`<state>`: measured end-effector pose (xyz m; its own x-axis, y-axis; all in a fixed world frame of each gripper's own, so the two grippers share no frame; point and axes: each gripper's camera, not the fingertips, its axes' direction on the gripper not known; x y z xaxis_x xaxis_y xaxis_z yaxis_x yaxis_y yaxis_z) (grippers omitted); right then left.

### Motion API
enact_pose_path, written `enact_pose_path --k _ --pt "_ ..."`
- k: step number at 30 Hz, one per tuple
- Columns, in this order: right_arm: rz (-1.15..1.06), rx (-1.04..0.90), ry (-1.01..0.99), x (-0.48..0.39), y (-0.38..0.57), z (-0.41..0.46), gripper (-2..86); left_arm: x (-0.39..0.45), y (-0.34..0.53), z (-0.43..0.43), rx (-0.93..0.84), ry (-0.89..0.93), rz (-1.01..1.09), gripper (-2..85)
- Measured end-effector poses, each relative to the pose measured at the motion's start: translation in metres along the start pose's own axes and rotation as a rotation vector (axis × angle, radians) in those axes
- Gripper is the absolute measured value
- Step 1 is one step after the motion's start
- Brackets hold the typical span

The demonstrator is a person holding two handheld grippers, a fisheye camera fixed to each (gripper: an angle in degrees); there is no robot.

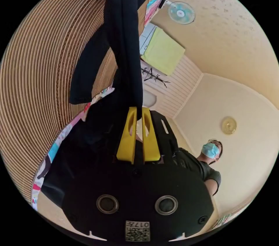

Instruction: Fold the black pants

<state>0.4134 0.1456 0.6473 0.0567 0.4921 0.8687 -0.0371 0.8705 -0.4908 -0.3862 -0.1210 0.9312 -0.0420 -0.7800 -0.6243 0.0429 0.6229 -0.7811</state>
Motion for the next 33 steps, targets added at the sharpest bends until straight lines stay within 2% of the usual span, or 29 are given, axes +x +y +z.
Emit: enact_pose_path --k 1,4,6,9,13,17,19,21,23,26,29,33 --pt "-0.001 -0.014 0.036 -0.001 -0.003 0.001 1.0 -0.010 0.014 -0.016 0.053 -0.169 -0.096 2.7" --pt "-0.015 -0.079 0.245 -0.006 -0.020 0.011 2.3 -0.028 0.055 -0.052 0.248 -0.499 -0.322 2.2" --pt "-0.024 -0.139 0.412 -0.009 -0.034 0.023 5.0 -0.039 0.073 -0.058 0.267 -0.579 -0.391 0.2" --pt "-0.032 -0.187 0.588 -0.012 -0.049 0.037 10.9 -0.059 0.085 -0.042 0.149 -0.619 -0.420 0.3" --pt "-0.040 -0.252 0.716 -0.005 -0.063 0.054 13.3 -0.067 0.089 -0.016 0.020 -0.668 -0.365 2.7" --pt "-0.074 -0.418 0.599 0.012 -0.069 0.072 9.2 -0.067 0.088 -0.006 -0.018 -0.646 -0.321 3.7" --pt "-0.135 -0.450 0.532 0.013 -0.063 0.069 7.6 -0.068 0.083 0.001 -0.068 -0.561 -0.287 3.8" --pt "-0.248 -0.535 0.316 0.016 -0.049 0.057 6.3 -0.071 0.076 0.011 -0.147 -0.472 -0.259 3.3" --pt "-0.233 -0.593 0.228 0.032 -0.041 0.041 5.6 -0.072 0.072 0.021 -0.221 -0.436 -0.234 1.9" --pt "-0.143 -0.497 0.523 0.058 -0.034 -0.006 4.7 -0.069 0.066 0.038 -0.301 -0.497 -0.197 -0.2" --pt "-0.101 -0.372 0.554 0.056 -0.032 -0.045 4.2 -0.064 0.059 0.058 -0.330 -0.598 -0.159 0.2" --pt "-0.316 -0.482 0.613 0.017 -0.007 -0.019 4.3 -0.042 0.049 0.093 -0.276 -0.686 -0.046 9.6"
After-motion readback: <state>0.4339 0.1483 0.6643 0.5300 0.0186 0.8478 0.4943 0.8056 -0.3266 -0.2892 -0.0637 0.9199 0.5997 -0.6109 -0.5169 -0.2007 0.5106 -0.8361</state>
